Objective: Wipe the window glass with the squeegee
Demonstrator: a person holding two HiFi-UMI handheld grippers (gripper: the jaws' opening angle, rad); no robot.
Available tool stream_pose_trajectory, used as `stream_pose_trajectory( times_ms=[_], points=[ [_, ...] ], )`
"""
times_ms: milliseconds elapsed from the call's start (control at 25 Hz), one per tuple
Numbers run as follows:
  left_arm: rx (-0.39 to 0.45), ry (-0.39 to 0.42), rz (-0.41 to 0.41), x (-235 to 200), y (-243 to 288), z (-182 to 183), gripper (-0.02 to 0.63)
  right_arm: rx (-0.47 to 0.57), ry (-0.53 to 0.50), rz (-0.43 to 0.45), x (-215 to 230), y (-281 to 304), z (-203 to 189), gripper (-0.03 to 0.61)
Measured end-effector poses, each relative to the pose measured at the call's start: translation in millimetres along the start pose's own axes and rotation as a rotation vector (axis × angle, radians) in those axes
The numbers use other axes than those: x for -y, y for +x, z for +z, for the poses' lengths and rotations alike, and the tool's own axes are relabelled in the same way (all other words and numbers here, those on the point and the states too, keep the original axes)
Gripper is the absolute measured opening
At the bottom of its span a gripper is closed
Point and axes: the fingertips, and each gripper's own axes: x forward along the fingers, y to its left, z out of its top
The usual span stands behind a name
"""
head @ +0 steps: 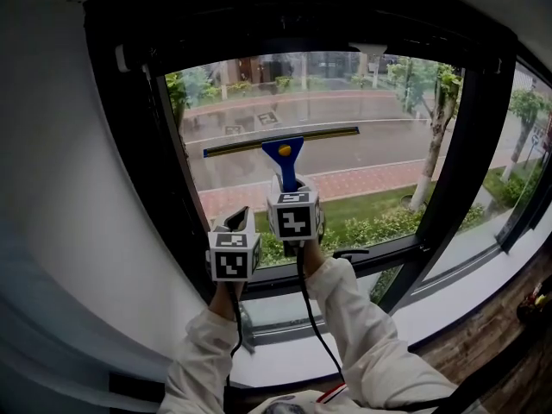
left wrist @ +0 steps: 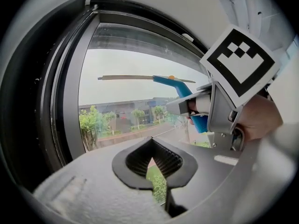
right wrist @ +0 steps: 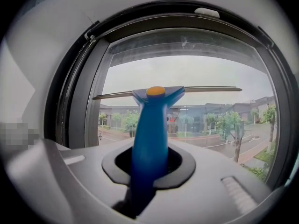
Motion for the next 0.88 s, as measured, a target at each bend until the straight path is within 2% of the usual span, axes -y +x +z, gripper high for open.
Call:
stream_pose_trajectory(
  times_ms=[440,600,880],
  points=[
    [-0.045,-0.026,-0.021,12.3,10.6,-34.3,0.0,-0.101,-0.001,-0.001,1.0,5.1,-68.1,0.061],
    [-0.085,-0.022,-0.014,11.6,12.0,-52.8,0.0,-0.137,0.005,0.001,-0.4,4.6,-88.0,0.061],
    [-0.108,-0.032,-0.009,10.9,10.8,-73.0,0.0,-0.182,0.019,-0.002,-2.8,4.6,-122.3,0.061]
  ],
)
